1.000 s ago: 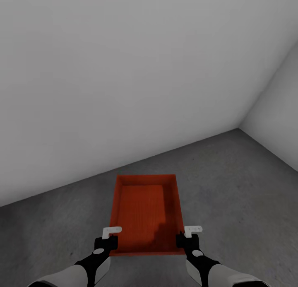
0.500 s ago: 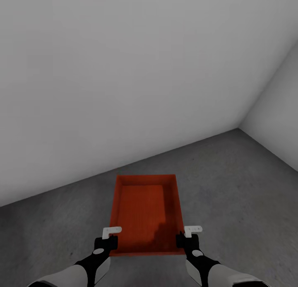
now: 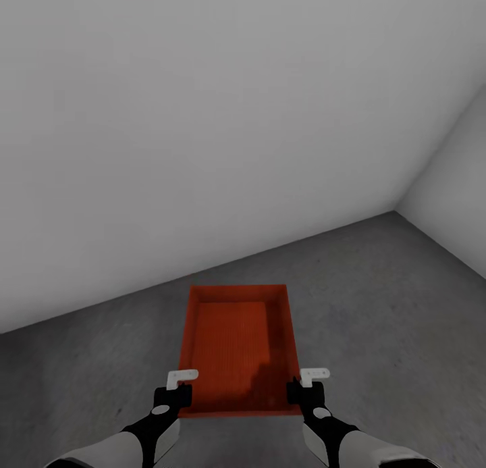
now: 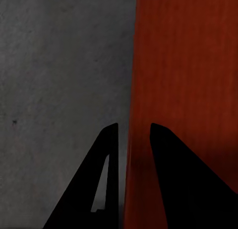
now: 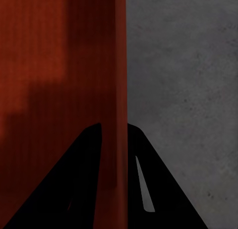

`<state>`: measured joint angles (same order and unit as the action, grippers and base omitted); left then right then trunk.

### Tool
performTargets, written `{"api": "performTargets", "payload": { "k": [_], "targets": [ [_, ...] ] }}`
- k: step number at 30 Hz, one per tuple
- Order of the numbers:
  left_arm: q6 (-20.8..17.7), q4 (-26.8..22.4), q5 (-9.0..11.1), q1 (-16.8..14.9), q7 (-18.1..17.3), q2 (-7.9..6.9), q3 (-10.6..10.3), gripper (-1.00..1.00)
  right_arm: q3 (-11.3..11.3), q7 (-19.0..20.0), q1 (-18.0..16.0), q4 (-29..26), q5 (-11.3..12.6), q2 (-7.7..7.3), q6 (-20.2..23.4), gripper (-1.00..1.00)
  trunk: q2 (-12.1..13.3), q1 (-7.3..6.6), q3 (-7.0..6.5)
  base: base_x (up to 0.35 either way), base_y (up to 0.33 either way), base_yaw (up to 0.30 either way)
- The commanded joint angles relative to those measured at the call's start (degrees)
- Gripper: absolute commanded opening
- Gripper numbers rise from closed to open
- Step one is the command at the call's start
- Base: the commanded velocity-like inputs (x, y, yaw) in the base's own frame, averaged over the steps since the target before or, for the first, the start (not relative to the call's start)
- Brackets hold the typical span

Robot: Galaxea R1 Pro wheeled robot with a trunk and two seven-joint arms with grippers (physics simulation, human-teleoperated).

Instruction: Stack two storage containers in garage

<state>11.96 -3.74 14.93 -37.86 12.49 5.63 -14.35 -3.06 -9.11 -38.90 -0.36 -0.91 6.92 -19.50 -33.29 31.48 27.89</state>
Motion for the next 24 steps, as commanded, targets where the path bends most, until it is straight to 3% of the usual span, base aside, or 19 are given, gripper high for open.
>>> {"api": "performTargets", "payload": {
  "k": [1, 10, 24],
  "targets": [
    [1.7, 0.0, 0.2, -0.1, 1.0, 0.03, -0.3, -1.0, 2.8, -0.5, 0.0, 0.3, 2.1, 1.49, -0.5, -1.0, -0.1, 0.01, 0.06, 0.0, 0.0, 0.05],
    [1.7, 0.0, 0.2, 0.0, 1.0, 0.03, -0.3, -1.0, 2.9, -0.5, 0.0, 0.3, 2.1, 1.43, -0.5, -1.0, -0.1, 0.01, 0.06, 0.0, 0.0, 0.025],
    [1.7, 0.0, 0.5, -0.1, 1.0, -0.01, -0.2, -1.0, 2.8, -0.5, 0.0, 0.3, 2.1, 1.43, -0.5, -1.0, -0.1, 0.01, -0.32, 0.0, 0.0, 0.173]
  ]
}}
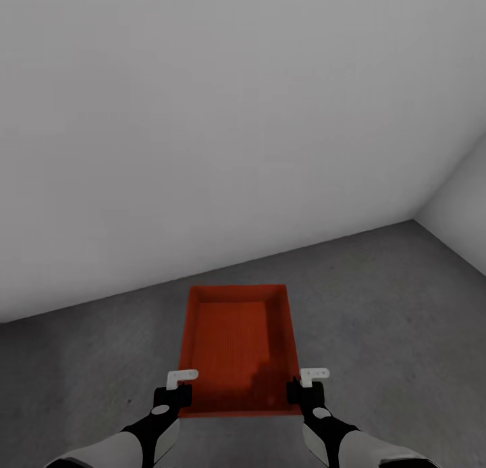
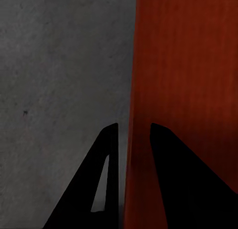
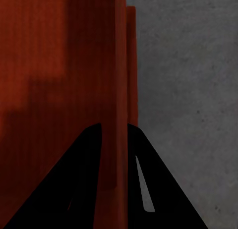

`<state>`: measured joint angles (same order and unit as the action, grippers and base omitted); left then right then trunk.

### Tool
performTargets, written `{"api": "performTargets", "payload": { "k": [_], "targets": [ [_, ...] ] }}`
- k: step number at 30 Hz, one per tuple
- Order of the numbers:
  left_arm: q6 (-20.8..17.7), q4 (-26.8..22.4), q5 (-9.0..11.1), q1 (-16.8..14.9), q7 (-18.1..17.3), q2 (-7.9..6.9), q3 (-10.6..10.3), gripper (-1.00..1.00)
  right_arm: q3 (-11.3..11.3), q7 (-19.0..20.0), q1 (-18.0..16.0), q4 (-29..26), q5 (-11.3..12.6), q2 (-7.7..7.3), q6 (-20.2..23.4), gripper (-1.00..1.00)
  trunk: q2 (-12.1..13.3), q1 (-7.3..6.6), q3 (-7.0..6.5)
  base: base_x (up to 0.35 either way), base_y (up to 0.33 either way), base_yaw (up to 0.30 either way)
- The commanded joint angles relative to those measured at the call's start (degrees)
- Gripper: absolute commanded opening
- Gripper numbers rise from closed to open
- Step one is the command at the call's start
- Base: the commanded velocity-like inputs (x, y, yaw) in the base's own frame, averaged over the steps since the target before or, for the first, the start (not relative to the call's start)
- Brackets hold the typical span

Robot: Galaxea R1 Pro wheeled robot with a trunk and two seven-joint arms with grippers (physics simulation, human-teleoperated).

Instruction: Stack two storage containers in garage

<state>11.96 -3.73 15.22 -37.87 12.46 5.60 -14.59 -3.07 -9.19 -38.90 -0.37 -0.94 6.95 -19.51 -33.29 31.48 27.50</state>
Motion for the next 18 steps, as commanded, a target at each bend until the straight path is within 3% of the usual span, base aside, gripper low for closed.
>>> {"api": "performTargets", "payload": {
  "k": [1, 8, 18],
  "targets": [
    [1.7, 0.0, 0.2, -0.1, 1.0, 0.02, 0.0, -1.0, 2.8, -0.4, 0.0, 0.3, 2.1, 1.39, -0.4, -1.0, -0.1, 0.01, 0.05, 0.0, 0.0, 0.025],
    [1.7, 0.0, 0.2, 0.0, 1.0, 0.02, 0.0, -1.0, 2.8, -0.4, 0.0, 0.3, 2.1, 1.39, -0.4, -1.0, -0.1, 0.01, 0.04, 0.0, -0.016, 0.008],
    [1.7, 0.0, 0.2, 0.0, 1.0, 0.07, 0.0, -1.0, 2.8, -0.4, 0.0, 0.3, 2.1, 1.46, -0.4, -1.0, -0.1, 0.01, 0.04, 0.0, -0.164, 0.0]
  ]
}}
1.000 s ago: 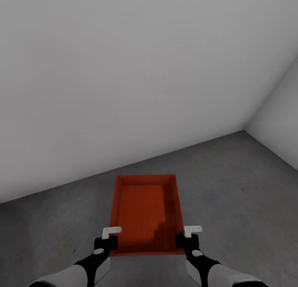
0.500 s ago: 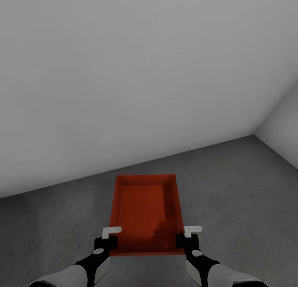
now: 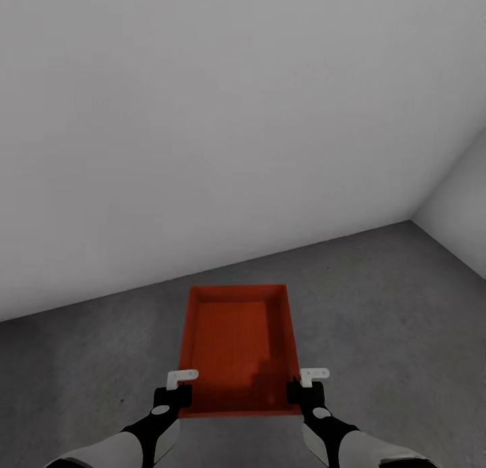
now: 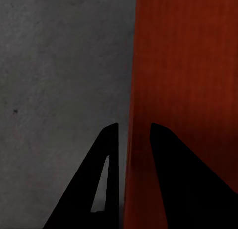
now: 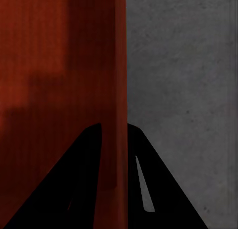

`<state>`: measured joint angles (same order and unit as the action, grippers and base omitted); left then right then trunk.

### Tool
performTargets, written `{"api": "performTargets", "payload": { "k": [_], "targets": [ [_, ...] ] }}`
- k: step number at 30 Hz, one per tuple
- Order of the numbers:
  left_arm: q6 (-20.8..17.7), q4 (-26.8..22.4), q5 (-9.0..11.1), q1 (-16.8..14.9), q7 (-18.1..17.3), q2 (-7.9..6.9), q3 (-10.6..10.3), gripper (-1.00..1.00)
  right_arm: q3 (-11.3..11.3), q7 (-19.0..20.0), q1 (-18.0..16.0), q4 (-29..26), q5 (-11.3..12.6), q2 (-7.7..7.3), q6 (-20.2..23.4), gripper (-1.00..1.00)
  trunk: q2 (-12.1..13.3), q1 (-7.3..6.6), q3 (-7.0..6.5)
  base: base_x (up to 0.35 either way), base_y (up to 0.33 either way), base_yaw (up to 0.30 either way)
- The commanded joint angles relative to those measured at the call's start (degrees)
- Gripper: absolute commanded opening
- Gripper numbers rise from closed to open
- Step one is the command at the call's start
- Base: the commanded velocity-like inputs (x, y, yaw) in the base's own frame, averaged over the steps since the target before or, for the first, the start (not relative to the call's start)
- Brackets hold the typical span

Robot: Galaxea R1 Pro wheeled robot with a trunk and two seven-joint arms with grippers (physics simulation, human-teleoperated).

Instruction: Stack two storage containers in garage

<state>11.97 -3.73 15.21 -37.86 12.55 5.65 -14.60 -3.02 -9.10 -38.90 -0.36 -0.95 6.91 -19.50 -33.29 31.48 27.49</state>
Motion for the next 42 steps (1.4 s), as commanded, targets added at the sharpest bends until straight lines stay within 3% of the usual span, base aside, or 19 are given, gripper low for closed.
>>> {"api": "performTargets", "payload": {
  "k": [1, 42],
  "targets": [
    [1.7, 0.0, 0.2, 0.0, 0.9, 0.01, 0.0, -1.0, 2.8, -0.5, 0.0, 0.3, 2.1, 1.49, -0.5, -1.0, -0.1, 0.01, 0.06, 0.0, -0.026, 0.0],
    [1.7, 0.0, 0.2, -0.1, 0.9, -0.02, 0.0, -1.0, 2.8, -0.5, 0.0, 0.3, 2.1, 1.52, -0.5, -1.0, -0.1, 0.01, 0.06, 0.0, -0.001, 0.023]
  ]
}}
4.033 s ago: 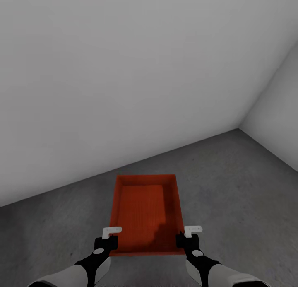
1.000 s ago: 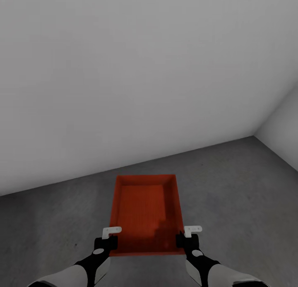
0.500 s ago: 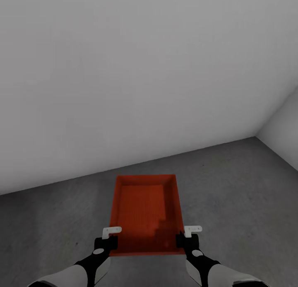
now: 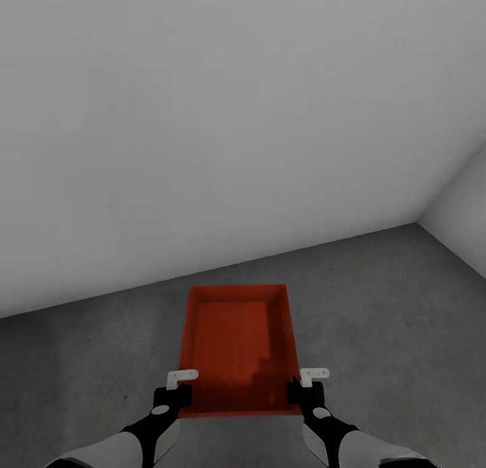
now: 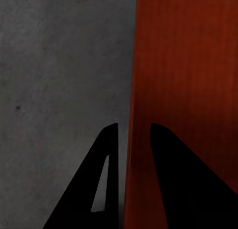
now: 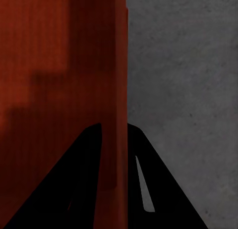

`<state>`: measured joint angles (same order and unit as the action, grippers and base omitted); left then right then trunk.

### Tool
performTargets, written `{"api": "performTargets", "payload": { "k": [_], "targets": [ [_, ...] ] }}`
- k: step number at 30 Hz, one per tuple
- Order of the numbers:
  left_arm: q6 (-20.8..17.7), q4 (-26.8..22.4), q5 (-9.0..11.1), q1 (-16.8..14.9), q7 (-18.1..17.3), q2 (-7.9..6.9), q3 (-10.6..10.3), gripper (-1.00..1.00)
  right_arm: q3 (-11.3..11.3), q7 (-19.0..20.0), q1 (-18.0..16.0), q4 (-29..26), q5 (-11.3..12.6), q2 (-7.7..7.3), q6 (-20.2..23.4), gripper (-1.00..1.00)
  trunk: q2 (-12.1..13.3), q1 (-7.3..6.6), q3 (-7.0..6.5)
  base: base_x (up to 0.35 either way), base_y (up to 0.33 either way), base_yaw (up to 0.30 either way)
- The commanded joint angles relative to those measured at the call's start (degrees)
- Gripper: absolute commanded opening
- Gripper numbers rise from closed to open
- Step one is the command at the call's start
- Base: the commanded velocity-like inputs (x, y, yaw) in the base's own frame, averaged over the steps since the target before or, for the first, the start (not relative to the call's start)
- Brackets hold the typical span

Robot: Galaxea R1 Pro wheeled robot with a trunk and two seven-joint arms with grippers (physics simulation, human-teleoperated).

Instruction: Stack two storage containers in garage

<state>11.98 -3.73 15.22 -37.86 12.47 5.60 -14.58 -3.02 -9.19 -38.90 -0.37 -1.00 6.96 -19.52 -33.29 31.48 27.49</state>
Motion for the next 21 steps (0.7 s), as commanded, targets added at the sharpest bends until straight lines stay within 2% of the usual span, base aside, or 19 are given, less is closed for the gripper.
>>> {"api": "performTargets", "payload": {
  "k": [1, 21],
  "targets": [
    [1.6, 0.0, 0.2, -0.1, 1.0, 0.02, 0.0, -1.0, 2.8, -0.4, 0.0, 0.3, 2.1, 1.48, -0.5, -1.0, -0.1, 0.01, 0.06, 0.0, 0.0, 0.0],
    [1.6, 0.0, 0.3, -0.1, 1.0, 0.11, 0.0, -1.0, 2.8, -0.4, 0.0, 0.3, 2.1, 1.48, -0.5, -1.0, -0.1, 0.01, 0.06, 0.0, 0.0, 0.0]
  ]
}}
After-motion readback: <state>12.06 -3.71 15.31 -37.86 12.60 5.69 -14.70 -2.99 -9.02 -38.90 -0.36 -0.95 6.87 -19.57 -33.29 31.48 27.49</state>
